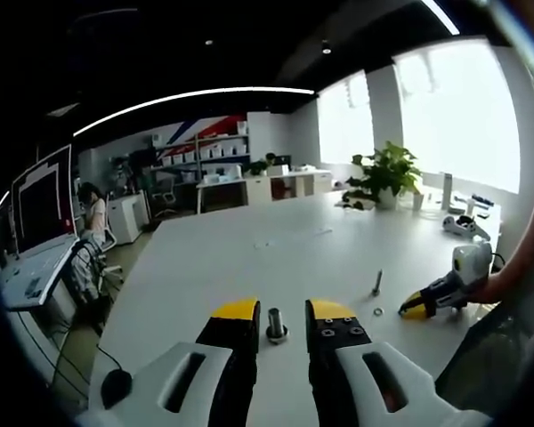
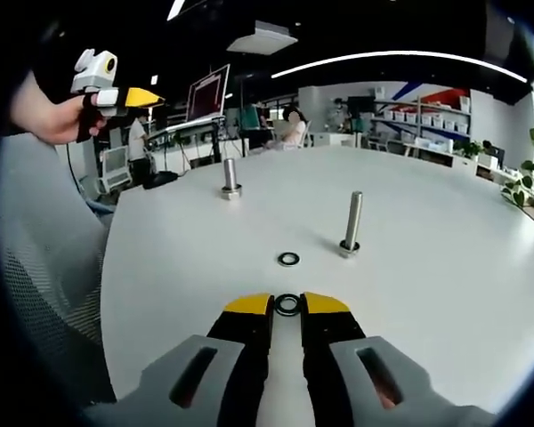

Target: Place the washer onto the threaded stud by aligning its center hole with the stud, sliding it down to the base, and recovering from edge contact or off-axis alignment until the washer reaches the visible bottom stop.

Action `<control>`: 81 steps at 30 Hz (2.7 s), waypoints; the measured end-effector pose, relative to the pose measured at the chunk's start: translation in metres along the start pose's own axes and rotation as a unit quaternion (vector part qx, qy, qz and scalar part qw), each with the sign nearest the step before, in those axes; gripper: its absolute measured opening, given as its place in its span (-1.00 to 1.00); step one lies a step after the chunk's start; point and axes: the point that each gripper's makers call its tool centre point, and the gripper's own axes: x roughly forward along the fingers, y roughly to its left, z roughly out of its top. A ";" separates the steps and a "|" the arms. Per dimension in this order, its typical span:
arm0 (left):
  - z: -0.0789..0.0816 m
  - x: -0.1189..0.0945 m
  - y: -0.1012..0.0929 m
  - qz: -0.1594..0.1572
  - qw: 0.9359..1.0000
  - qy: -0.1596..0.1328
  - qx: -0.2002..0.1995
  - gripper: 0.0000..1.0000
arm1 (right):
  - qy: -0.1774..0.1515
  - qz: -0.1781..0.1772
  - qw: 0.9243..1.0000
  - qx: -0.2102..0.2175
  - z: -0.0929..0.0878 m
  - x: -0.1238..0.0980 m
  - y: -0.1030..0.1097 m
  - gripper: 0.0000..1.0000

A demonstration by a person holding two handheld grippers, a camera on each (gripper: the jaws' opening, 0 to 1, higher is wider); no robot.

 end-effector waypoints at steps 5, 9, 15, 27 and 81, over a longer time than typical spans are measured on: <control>-0.001 0.000 0.000 -0.001 1.000 0.002 0.001 -0.63 | 0.004 -0.004 1.000 -0.003 0.000 -0.001 -0.004 -0.72; -0.002 0.001 0.000 -0.001 1.000 0.003 0.003 -0.63 | 0.004 -0.011 1.000 -0.005 0.003 -0.004 -0.009 -0.72; -0.002 0.001 0.000 -0.001 1.000 0.002 0.002 -0.63 | -0.003 -0.017 1.000 -0.011 0.013 -0.005 -0.016 -0.72; -0.001 0.001 0.000 -0.001 1.000 0.001 0.001 -0.63 | -0.022 -0.028 0.999 -0.024 0.042 0.000 -0.030 -0.72; 0.001 0.001 -0.001 -0.003 1.000 -0.005 -0.006 -0.63 | -0.028 -0.042 0.998 -0.033 0.084 0.022 -0.051 -0.68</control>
